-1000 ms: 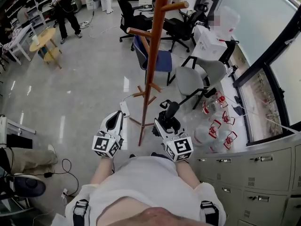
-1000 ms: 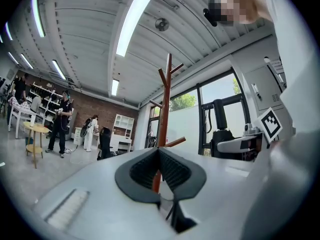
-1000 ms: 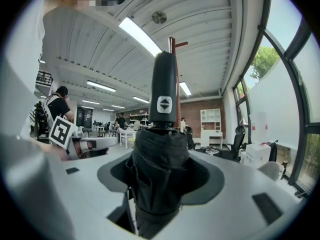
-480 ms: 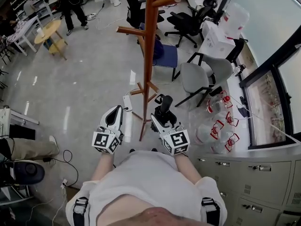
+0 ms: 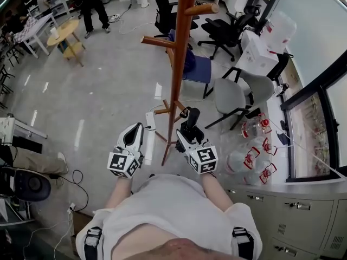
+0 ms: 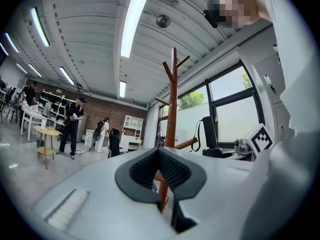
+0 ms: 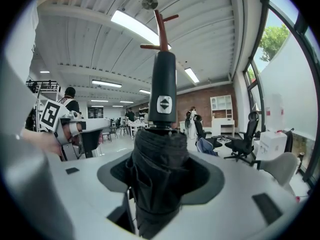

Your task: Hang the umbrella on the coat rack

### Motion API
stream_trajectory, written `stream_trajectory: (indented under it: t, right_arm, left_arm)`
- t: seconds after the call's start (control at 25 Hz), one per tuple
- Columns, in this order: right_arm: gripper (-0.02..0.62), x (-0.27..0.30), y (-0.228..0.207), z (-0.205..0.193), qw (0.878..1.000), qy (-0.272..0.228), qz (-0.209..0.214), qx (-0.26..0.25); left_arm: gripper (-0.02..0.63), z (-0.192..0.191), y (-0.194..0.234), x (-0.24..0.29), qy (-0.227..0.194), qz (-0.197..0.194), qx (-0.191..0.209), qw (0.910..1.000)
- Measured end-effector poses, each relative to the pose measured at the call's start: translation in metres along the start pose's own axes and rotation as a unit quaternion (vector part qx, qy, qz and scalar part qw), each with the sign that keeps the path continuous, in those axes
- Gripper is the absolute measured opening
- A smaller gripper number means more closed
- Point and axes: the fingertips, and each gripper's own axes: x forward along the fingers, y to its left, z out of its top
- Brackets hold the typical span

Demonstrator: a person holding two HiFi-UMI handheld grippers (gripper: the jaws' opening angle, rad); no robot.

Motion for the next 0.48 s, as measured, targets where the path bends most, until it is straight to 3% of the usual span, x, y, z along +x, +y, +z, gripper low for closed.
stream_trajectory:
  t: [0.48]
  right_arm:
    - [0.262,0.011,-0.024,-0.037,0.999,0.038,-0.024,0.016]
  left_arm:
    - [0.009,-0.008,0.000,0.012,0.006,-0.006,-0.003,1.0000]
